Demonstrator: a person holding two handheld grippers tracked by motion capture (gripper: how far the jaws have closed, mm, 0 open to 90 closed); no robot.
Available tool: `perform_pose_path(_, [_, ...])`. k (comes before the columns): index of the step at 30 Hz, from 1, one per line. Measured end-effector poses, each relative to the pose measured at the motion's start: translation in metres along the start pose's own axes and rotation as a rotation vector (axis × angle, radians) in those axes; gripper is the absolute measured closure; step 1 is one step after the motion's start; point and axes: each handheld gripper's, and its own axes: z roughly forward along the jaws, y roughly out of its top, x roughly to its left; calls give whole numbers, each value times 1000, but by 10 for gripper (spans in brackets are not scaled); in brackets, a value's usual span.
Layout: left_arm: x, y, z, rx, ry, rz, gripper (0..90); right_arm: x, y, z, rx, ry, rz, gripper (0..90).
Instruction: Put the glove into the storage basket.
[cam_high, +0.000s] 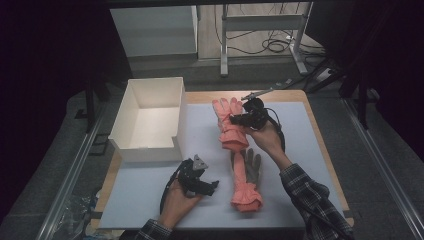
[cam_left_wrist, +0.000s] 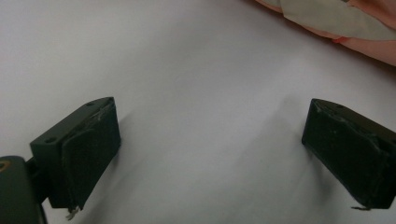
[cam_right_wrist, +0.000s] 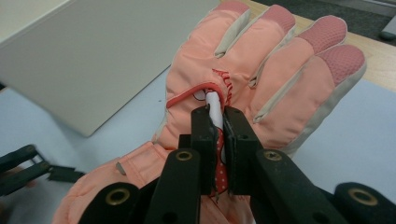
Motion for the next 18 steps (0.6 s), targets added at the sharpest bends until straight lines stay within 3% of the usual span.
perform_pose_path(18, [0,0,0,-2,2,3,42,23,-52,-53,-22,46,48,837])
